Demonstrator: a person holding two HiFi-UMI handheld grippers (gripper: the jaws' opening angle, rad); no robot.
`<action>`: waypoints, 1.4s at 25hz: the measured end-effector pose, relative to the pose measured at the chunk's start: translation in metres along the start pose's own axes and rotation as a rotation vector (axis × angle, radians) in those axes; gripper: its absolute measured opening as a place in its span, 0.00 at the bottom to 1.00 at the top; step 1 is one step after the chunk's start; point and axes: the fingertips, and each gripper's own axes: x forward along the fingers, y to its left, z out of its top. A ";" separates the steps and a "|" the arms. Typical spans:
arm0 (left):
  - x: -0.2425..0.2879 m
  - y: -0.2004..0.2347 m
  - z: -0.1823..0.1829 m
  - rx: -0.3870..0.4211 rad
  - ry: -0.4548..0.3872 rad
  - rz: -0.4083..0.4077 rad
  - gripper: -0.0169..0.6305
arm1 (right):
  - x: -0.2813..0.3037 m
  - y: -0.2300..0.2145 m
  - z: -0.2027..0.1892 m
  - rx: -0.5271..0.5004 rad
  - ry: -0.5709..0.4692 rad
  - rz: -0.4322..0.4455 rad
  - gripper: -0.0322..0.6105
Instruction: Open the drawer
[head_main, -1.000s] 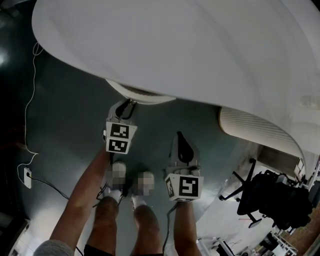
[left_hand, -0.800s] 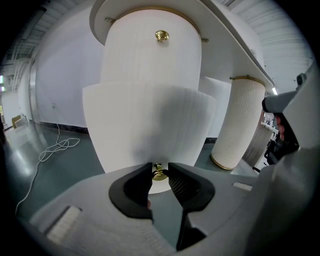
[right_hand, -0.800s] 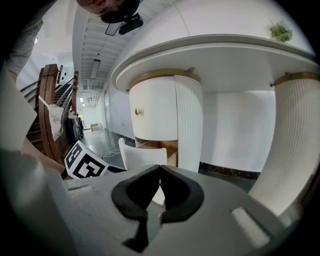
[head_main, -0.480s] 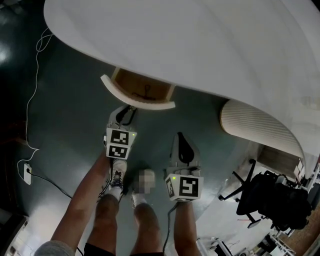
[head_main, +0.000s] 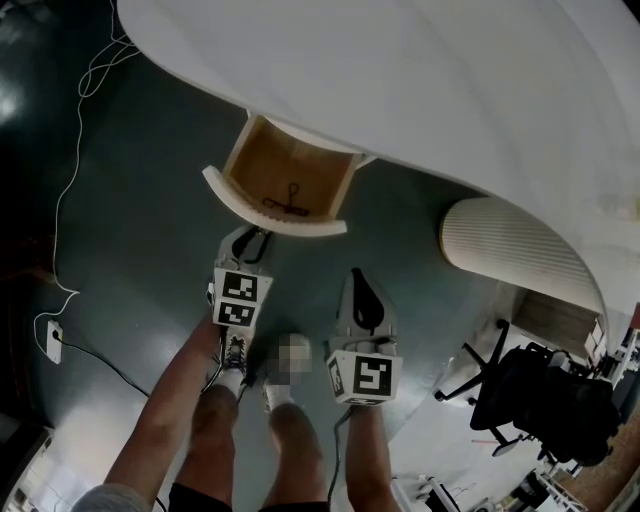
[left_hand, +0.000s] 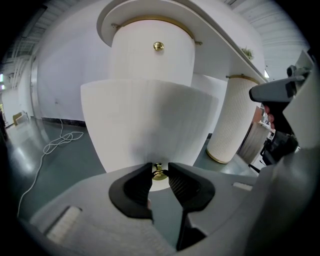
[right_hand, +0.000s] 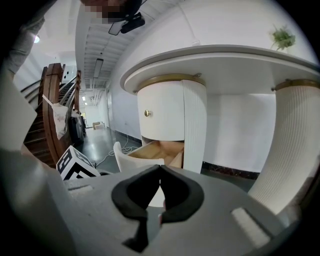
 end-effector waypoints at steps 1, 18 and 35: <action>-0.002 -0.001 -0.002 -0.001 0.004 0.000 0.19 | -0.002 0.001 0.000 0.000 0.001 0.000 0.05; -0.036 -0.007 -0.030 -0.003 0.050 -0.001 0.19 | -0.029 0.005 0.000 0.007 0.019 -0.011 0.05; -0.062 -0.012 -0.054 -0.007 0.072 -0.011 0.20 | -0.041 0.014 -0.001 0.000 0.027 -0.017 0.05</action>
